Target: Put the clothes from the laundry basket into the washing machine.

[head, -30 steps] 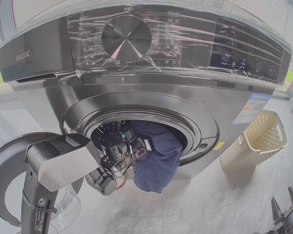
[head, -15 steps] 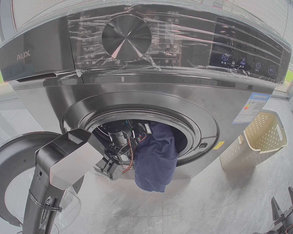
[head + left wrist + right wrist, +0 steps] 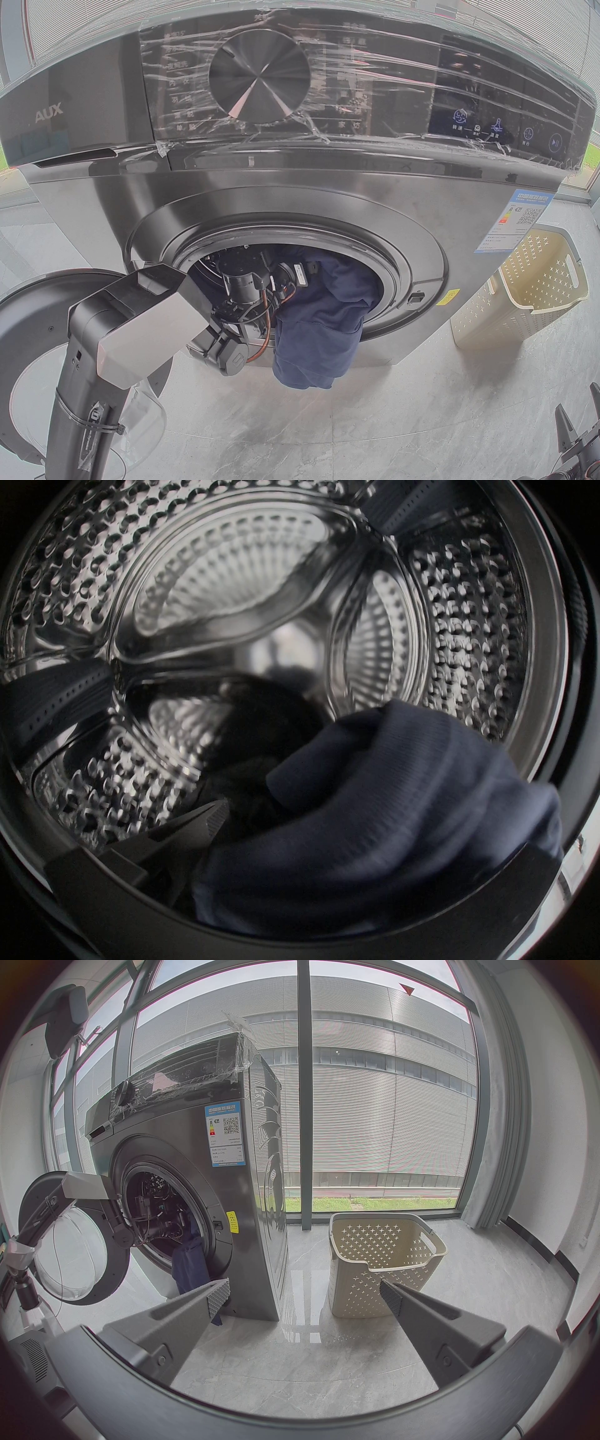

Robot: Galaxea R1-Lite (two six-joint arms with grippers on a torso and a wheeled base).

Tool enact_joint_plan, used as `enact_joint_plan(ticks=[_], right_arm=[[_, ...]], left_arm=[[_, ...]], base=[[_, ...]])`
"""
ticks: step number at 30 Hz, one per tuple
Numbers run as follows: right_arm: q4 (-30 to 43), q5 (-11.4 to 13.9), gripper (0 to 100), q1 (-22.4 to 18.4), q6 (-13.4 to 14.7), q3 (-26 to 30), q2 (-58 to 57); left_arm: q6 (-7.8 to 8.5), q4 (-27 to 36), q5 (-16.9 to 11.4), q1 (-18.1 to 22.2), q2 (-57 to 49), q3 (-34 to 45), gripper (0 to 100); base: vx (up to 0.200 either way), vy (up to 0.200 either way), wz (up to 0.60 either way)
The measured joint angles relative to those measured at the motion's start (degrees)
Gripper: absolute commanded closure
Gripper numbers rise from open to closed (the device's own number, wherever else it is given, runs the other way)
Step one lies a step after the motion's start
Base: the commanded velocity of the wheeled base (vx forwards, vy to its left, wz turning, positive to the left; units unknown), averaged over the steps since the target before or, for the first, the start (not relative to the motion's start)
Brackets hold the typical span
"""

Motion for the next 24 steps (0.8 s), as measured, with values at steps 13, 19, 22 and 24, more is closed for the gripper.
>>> enact_joint_plan(ticks=[13,19,22,24], right_arm=[[0.00,0.00,0,0.00,0.00,0.00,0.00],[0.07,0.02,0,0.00,-0.05,0.00,0.00],[0.22,0.10,0,-0.07,-0.07,0.00,0.00],[0.22,0.11,0,-0.11,-0.10,0.00,0.00]], left_arm=[[1.01,4.77,-4.00,-4.74,-10.86,19.24,0],[1.48,4.73,-10.62,-8.09,-14.58,25.99,0],[2.07,4.41,-11.22,-8.84,-14.53,26.62,0],[2.71,4.13,-11.30,-9.17,-13.76,26.21,0]], base=[[0.000,0.000,0.00],[0.000,0.000,0.00],[0.000,0.000,0.00],[0.000,0.000,0.00]])
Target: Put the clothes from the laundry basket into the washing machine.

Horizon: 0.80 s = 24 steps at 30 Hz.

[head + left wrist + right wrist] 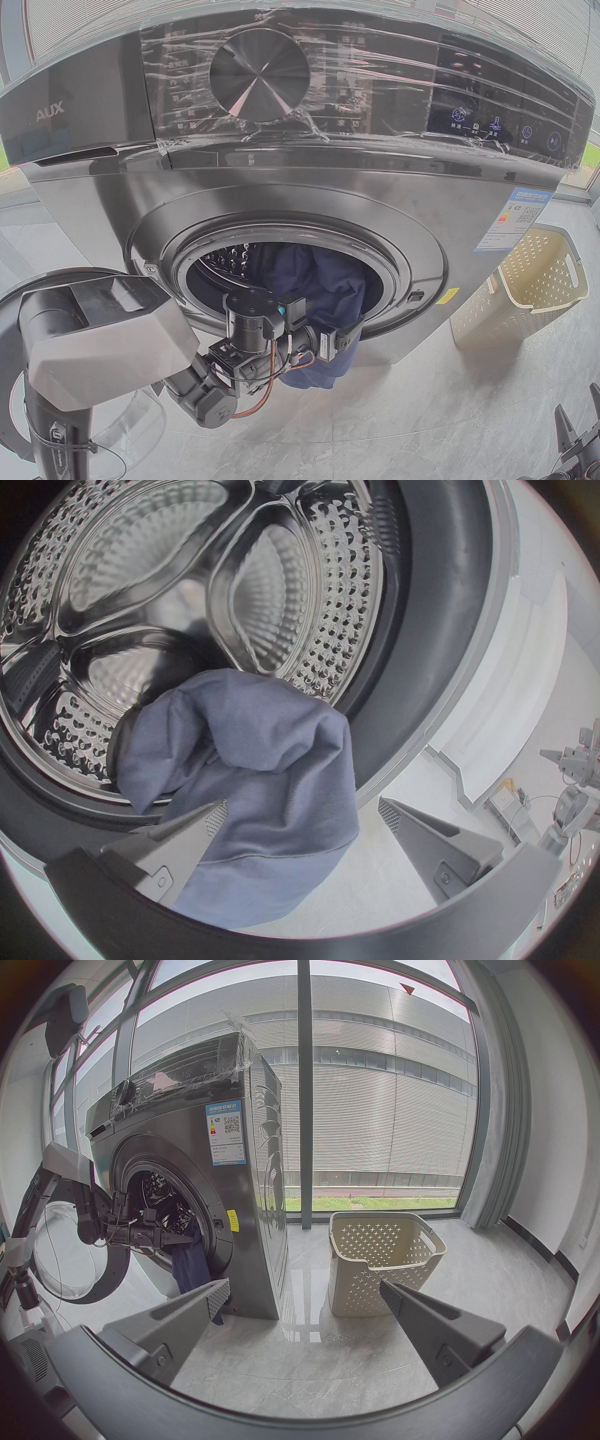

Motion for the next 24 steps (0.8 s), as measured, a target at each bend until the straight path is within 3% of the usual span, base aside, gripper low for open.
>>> enact_joint_plan(ticks=[9,10,24], right_arm=[[-0.20,-0.09,0,0.04,0.05,0.00,0.00],[-0.22,-0.11,0,0.06,0.05,0.00,0.00],[-0.20,-0.11,0,0.04,0.10,0.00,0.00]], left_arm=[[0.96,-0.71,0.60,0.33,5.52,-6.97,0],[0.99,-0.74,0.85,0.52,6.12,-7.94,100],[1.01,-2.35,2.55,3.33,8.91,-12.01,100]], base=[[0.000,0.000,0.00],[0.000,0.000,0.00],[0.000,0.000,0.00]])
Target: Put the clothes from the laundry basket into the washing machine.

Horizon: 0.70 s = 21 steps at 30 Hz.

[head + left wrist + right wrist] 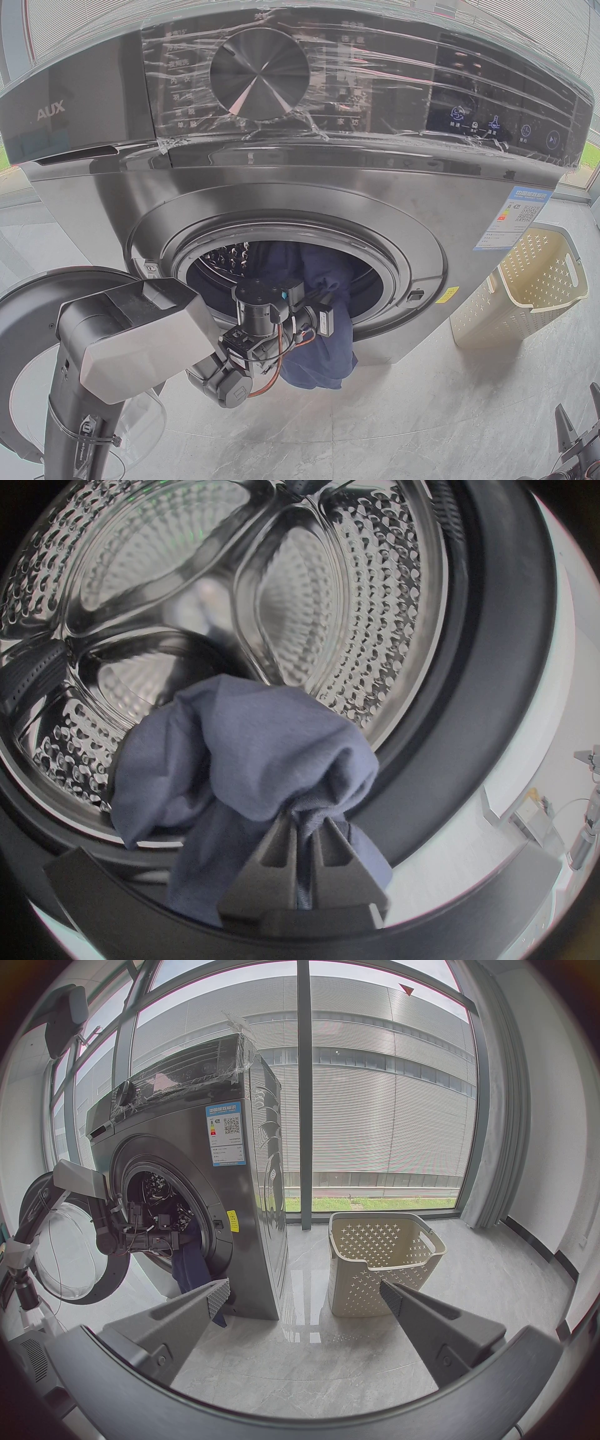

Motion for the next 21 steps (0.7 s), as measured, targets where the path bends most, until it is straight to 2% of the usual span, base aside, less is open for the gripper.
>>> enact_joint_plan(ticks=[7,13,18,19,21], right_arm=[[0.02,0.00,0,0.00,-0.05,0.00,0.00],[0.02,0.00,0,-0.04,-0.02,0.00,0.00],[0.00,0.00,0,0.00,-0.02,0.00,0.00],[0.00,0.02,0,0.00,-0.02,0.00,0.00],[0.00,0.00,0,-0.02,-0.02,0.00,0.00]], left_arm=[[-0.55,-0.96,3.82,3.00,0.16,-5.29,100],[-1.94,-0.82,6.39,6.10,0.39,-14.26,100],[-2.62,1.83,7.62,6.97,1.35,-21.53,100],[-2.71,2.38,7.84,7.08,1.66,-22.72,0],[-2.82,3.62,8.58,7.23,2.45,-25.00,0]], base=[[0.000,0.000,0.00],[0.000,0.000,0.00],[0.000,0.000,0.00],[0.000,0.000,0.00],[0.000,0.000,0.00]])
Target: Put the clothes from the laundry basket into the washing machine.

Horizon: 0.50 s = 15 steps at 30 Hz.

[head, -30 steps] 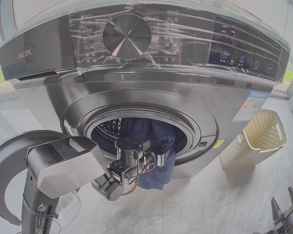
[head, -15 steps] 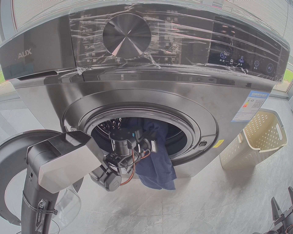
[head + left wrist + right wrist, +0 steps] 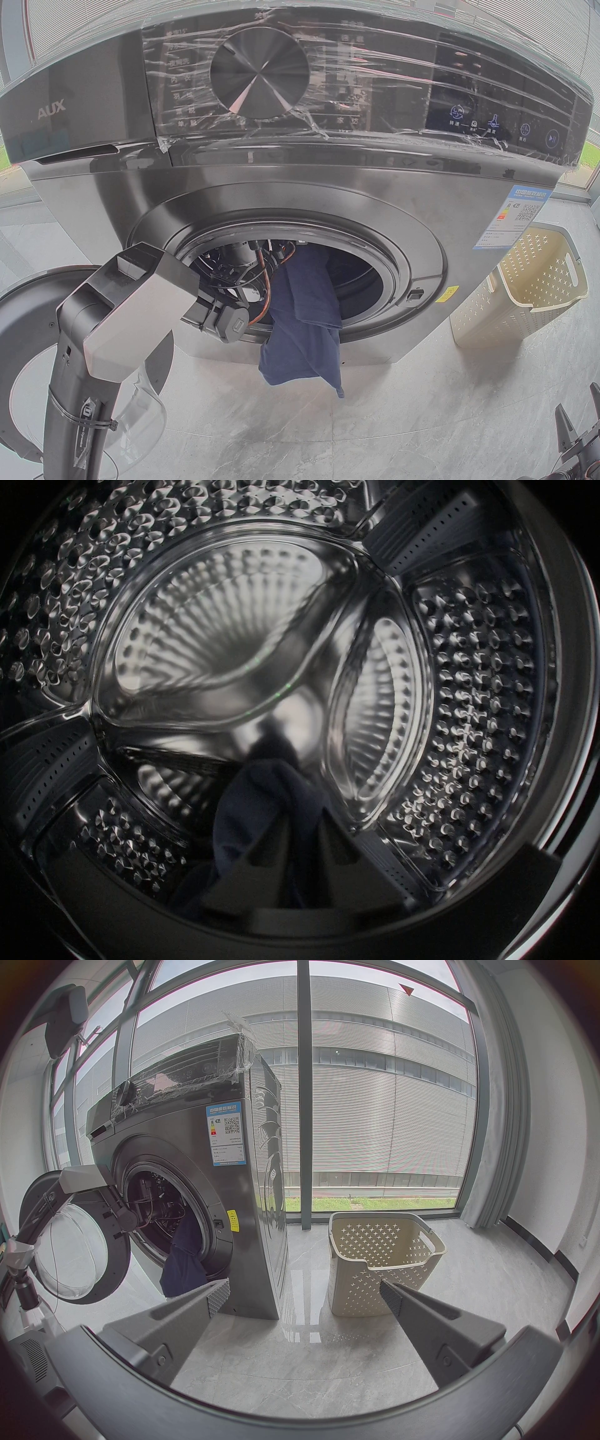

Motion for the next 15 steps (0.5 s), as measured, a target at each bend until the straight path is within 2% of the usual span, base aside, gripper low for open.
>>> enact_joint_plan(ticks=[6,10,15], right_arm=[[0.02,0.00,0,0.00,-0.02,0.00,0.00],[0.05,0.02,0,0.02,-0.05,0.00,0.00],[0.05,0.00,0,0.00,-0.07,0.00,0.00]], left_arm=[[-0.61,0.76,0.46,-0.01,0.44,1.12,0],[-0.82,3.08,-0.09,-0.63,-1.46,7.98,0],[-0.88,7.11,-2.08,-2.65,-5.42,18.41,0]], base=[[0.000,0.000,0.00],[0.000,0.000,0.00],[0.000,0.000,0.00]])
